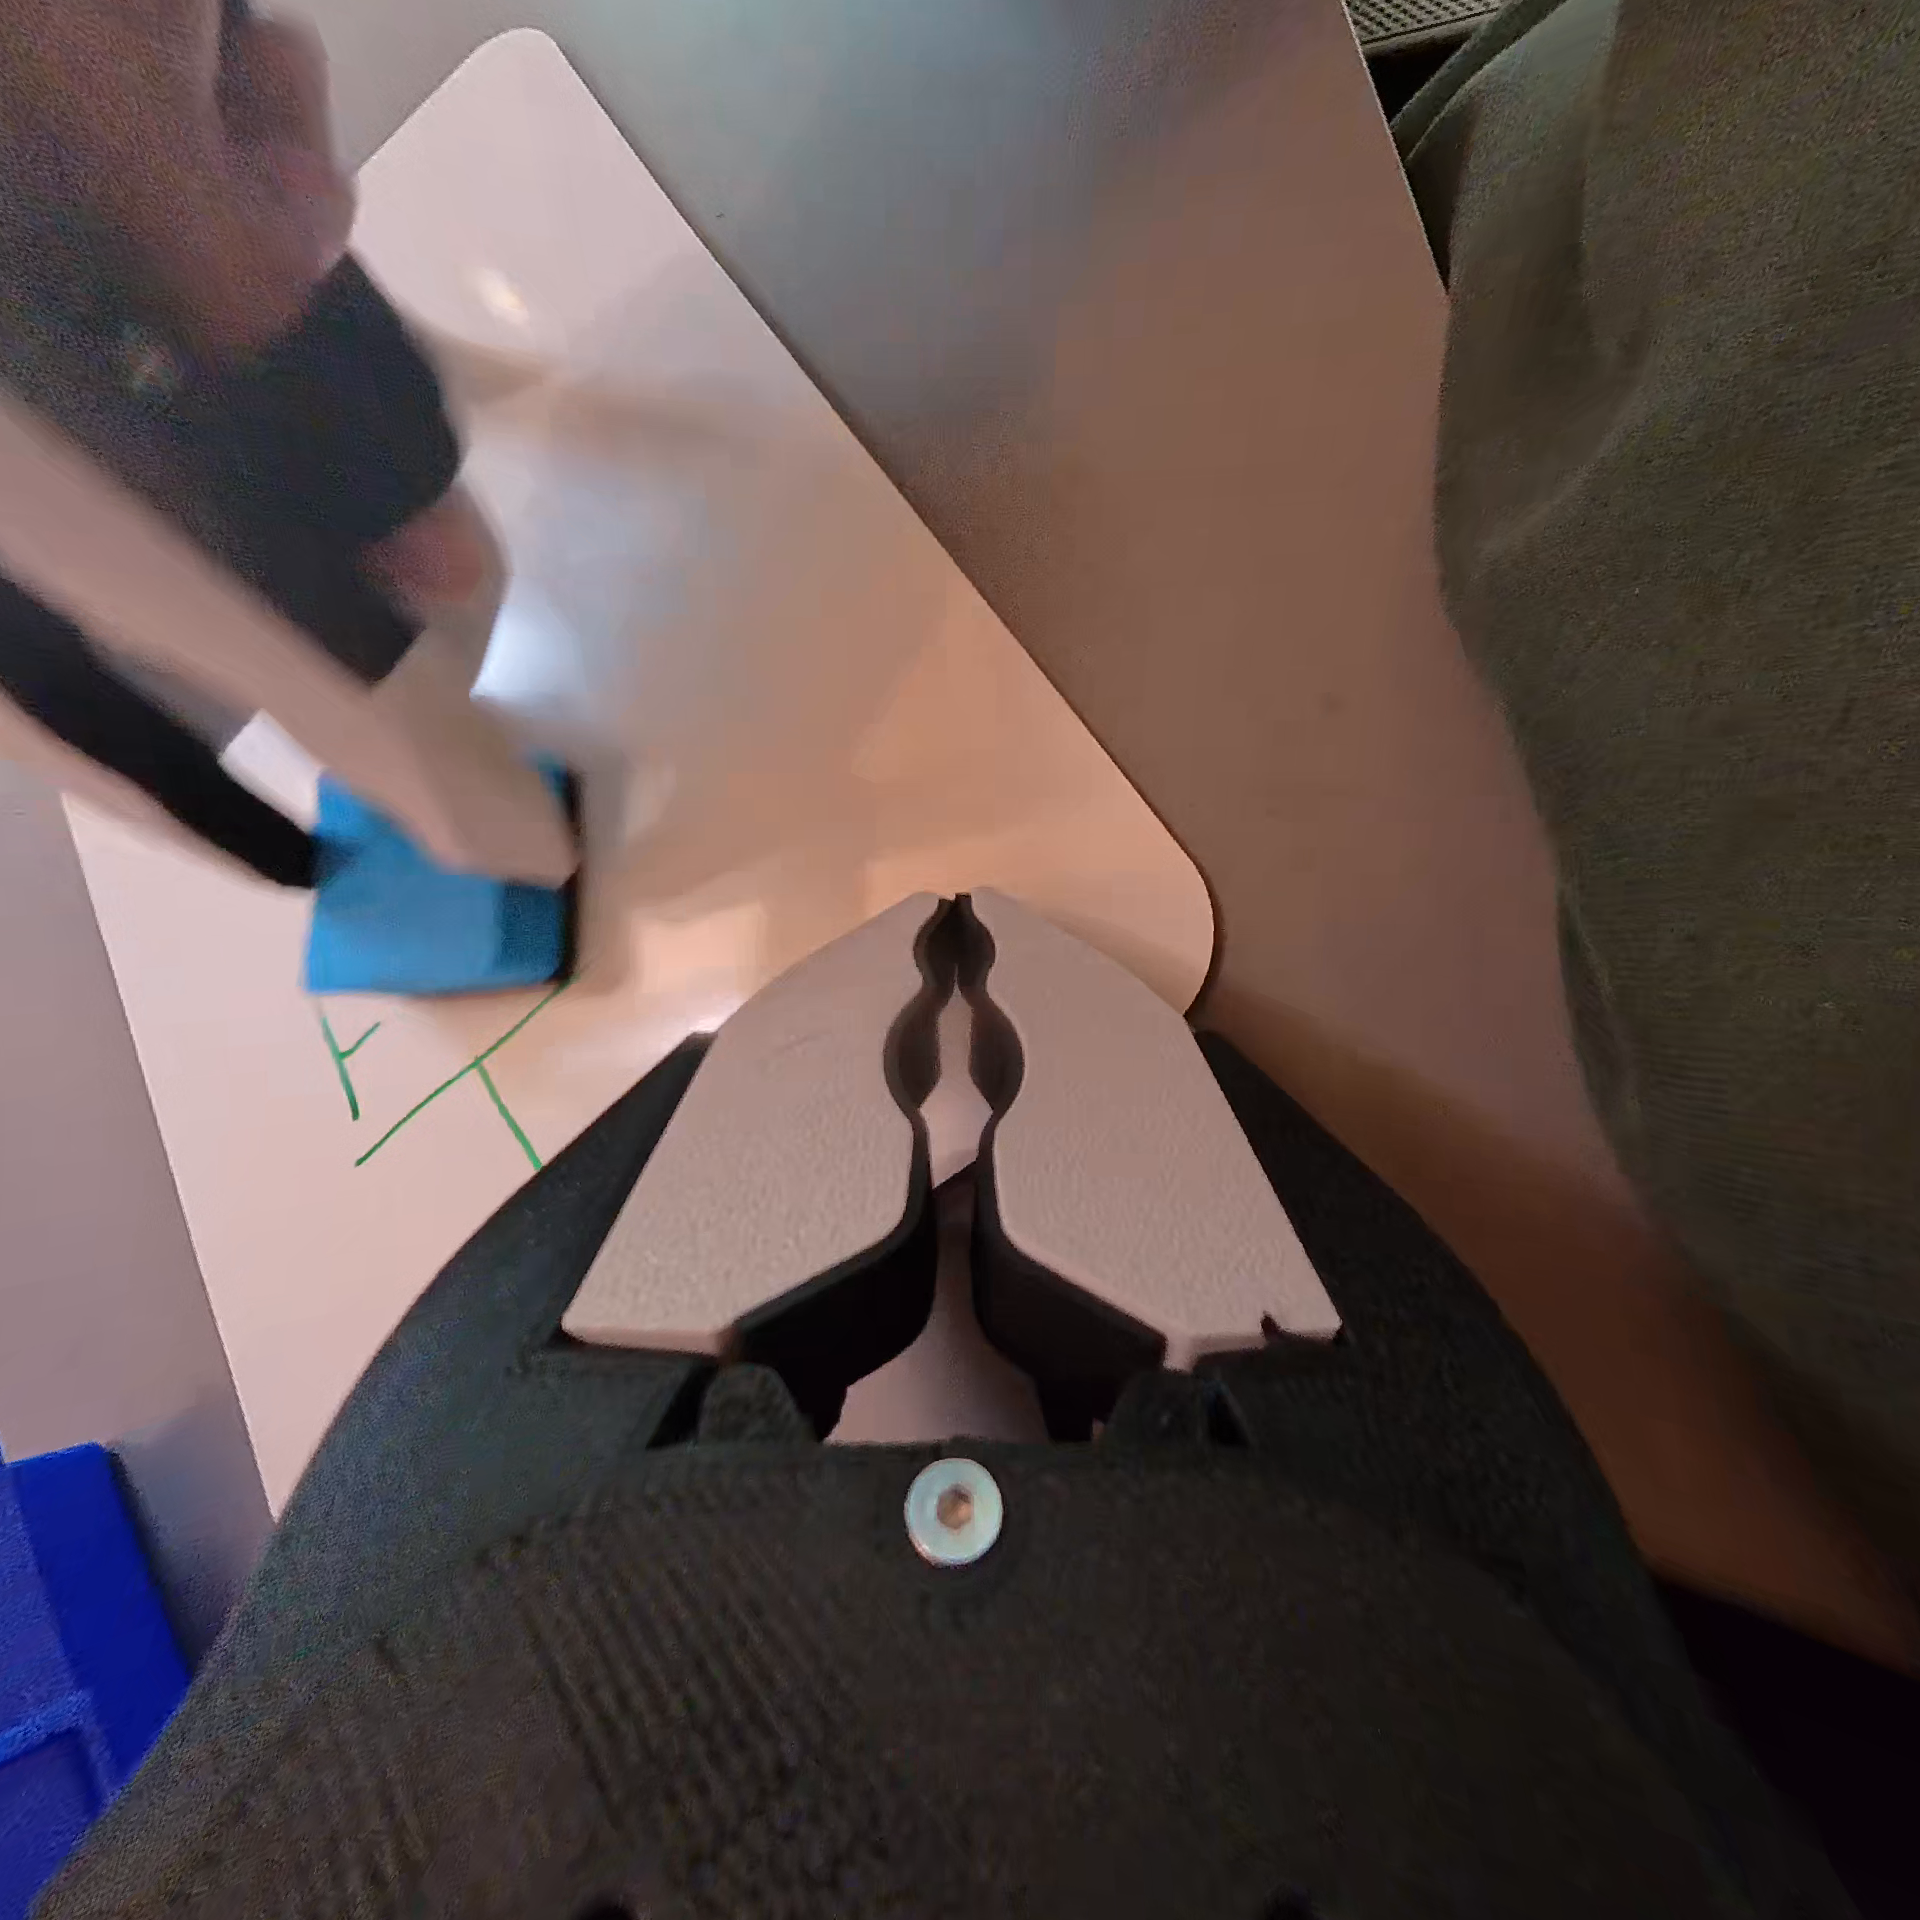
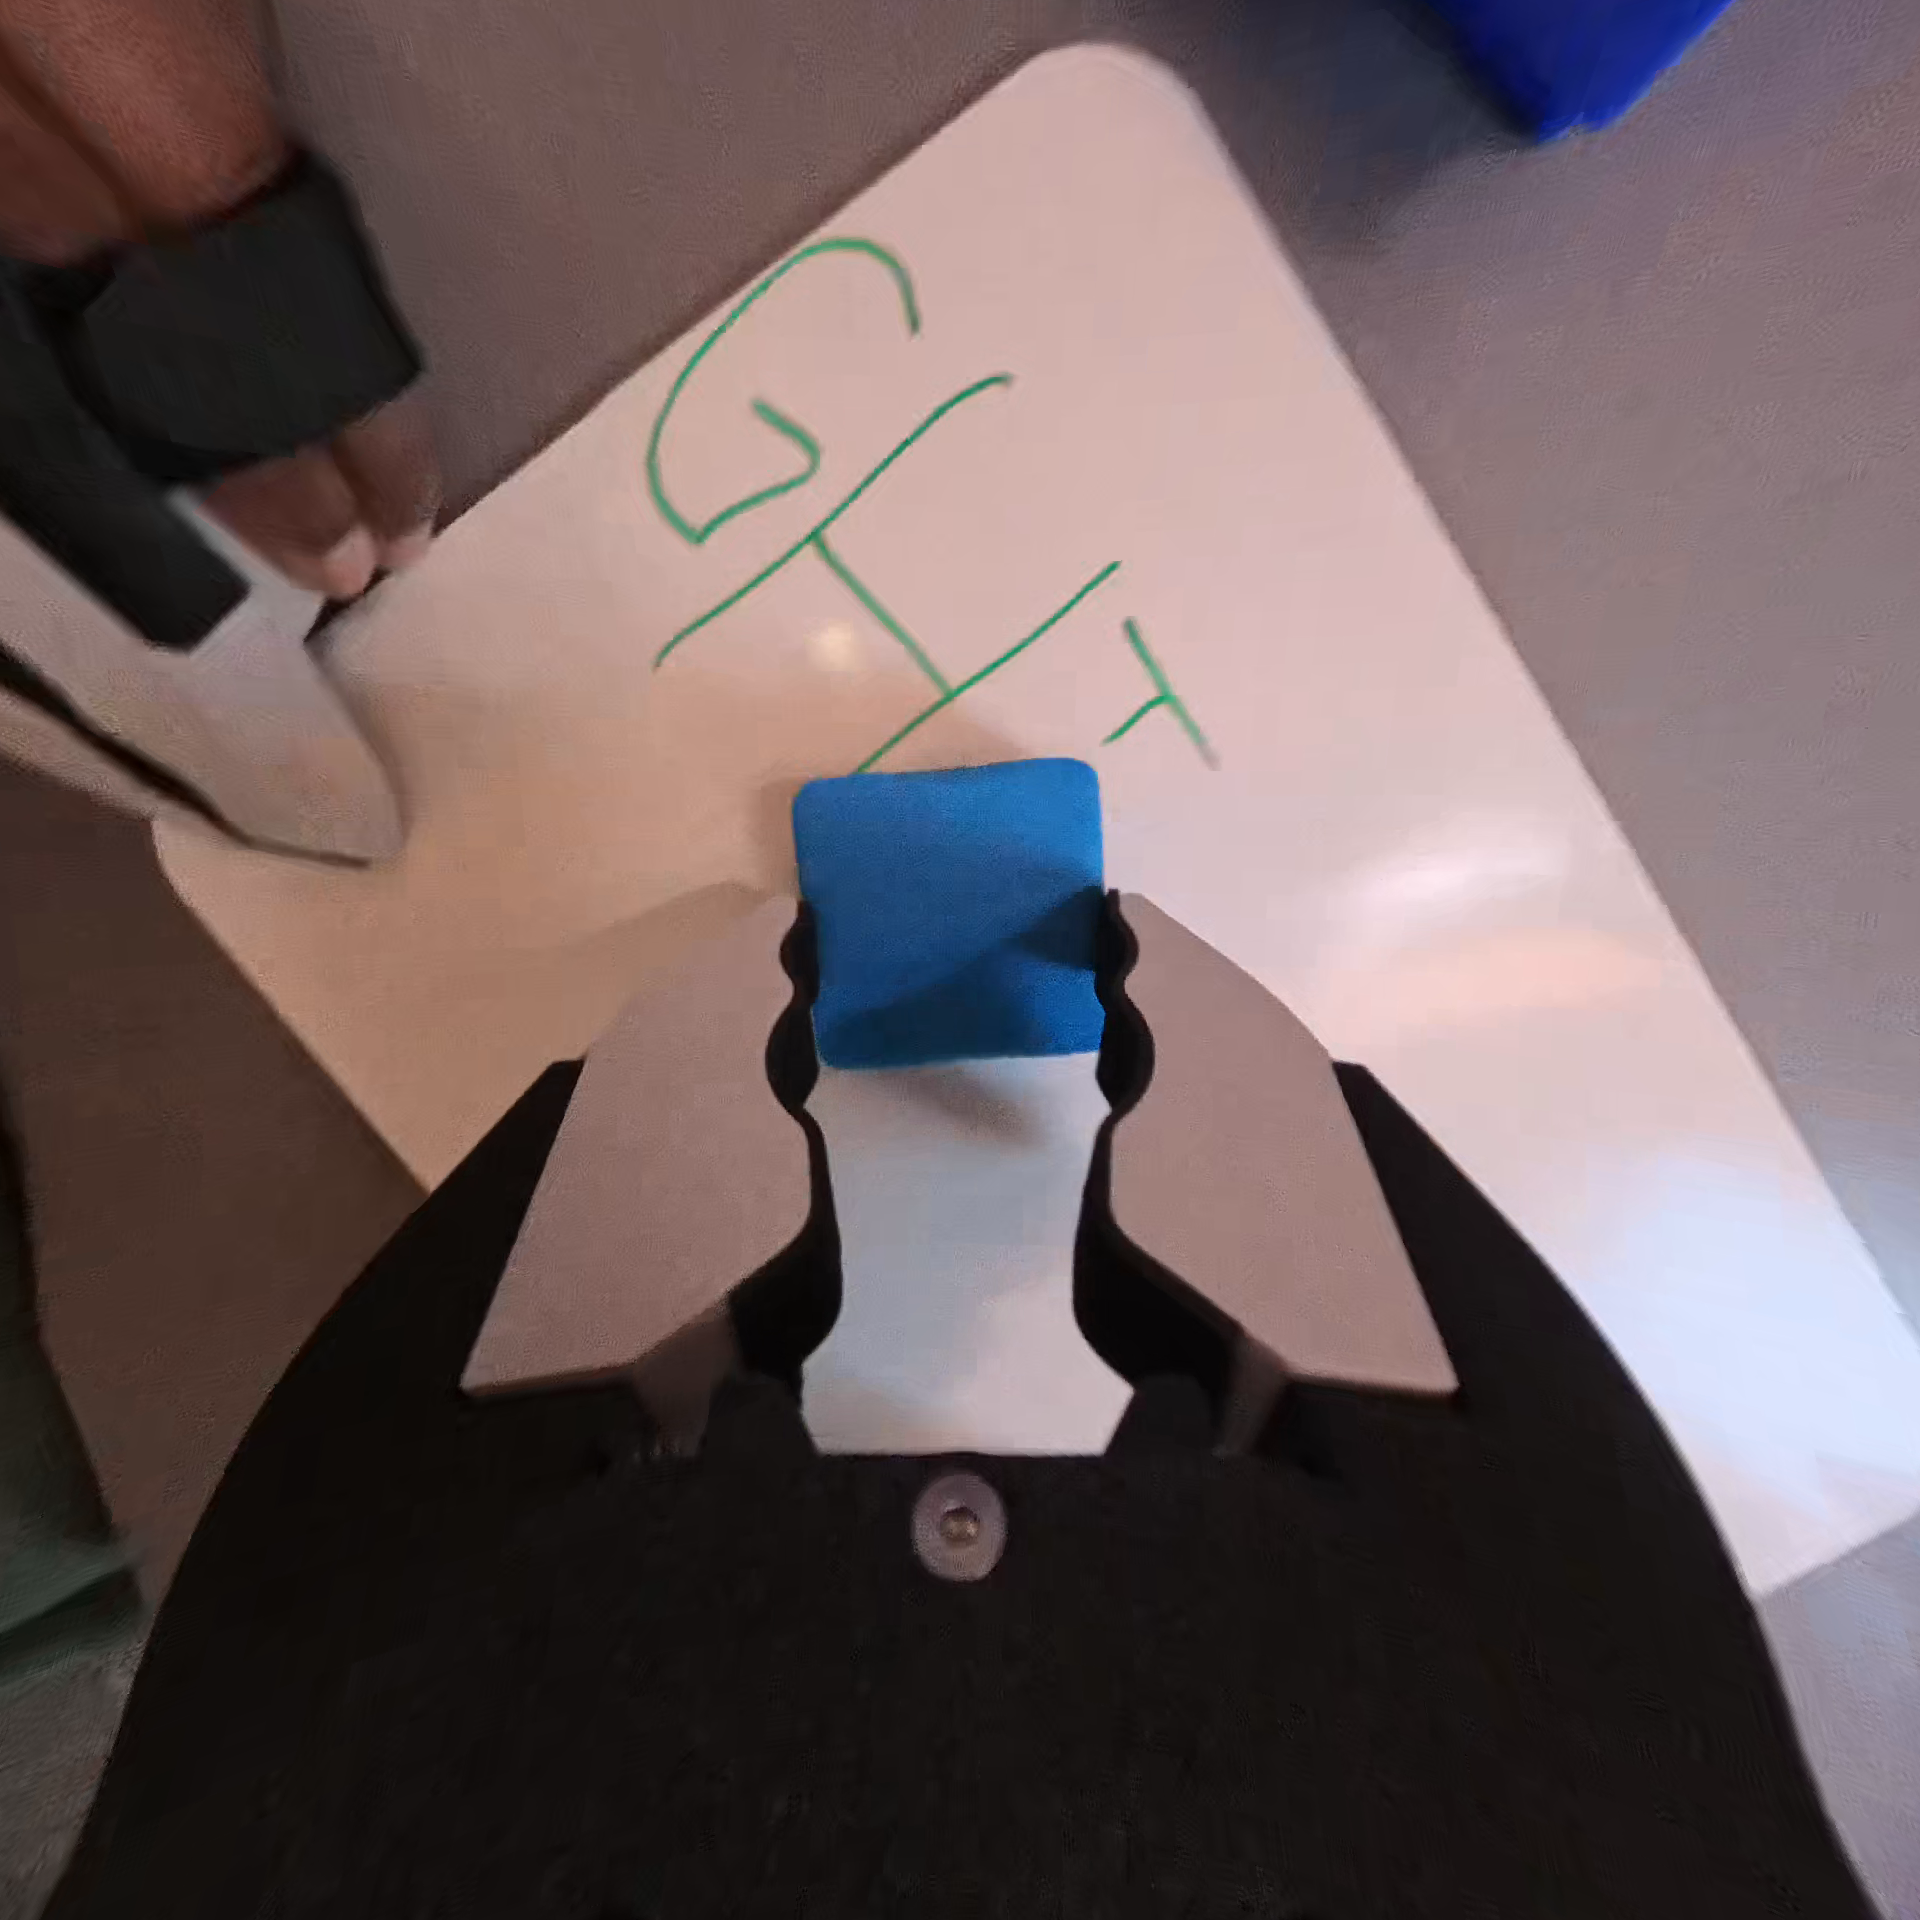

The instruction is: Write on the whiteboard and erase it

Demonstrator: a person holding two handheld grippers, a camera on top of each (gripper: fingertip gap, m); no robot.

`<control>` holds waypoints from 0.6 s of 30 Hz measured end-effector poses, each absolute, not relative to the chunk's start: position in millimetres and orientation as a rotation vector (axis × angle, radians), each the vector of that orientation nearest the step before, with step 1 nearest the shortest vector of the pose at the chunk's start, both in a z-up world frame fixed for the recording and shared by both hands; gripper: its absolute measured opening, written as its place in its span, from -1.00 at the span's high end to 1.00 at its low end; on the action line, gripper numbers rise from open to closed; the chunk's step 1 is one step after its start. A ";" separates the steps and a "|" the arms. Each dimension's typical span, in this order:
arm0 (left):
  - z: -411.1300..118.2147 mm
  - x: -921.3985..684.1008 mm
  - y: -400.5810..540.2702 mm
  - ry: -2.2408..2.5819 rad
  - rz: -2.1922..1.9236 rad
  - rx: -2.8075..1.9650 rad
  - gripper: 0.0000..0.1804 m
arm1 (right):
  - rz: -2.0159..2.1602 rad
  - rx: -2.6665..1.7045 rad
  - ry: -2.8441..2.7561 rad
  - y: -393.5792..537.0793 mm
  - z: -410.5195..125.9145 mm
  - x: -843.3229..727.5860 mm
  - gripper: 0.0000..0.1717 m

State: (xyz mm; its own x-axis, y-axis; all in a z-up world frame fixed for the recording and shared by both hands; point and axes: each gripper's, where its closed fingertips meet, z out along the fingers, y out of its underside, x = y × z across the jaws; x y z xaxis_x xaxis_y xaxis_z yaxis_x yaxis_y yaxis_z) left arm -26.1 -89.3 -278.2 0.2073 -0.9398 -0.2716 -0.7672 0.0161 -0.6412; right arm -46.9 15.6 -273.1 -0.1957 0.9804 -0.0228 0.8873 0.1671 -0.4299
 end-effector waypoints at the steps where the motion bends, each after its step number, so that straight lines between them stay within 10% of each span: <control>1: -278.2 -26.2 -89.4 1.597 -0.313 -1.783 0.99 | 0.519 -1.806 -2.204 14.1 -273.1 -33.8 0.39; 18: -278.0 -26.7 -90.7 1.586 -0.332 -1.775 0.99 | 0.551 -1.788 -2.139 41.5 -274.0 -97.6 0.39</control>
State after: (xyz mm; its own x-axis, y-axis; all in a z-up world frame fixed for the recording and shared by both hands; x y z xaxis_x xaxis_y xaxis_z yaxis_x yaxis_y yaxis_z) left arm -26.7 -90.7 -278.0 0.2090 -0.9408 -0.2669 -0.7550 0.0183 -0.6555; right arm -97.6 41.5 -274.0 -0.1815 0.9832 -0.0169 0.8689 0.1523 -0.4710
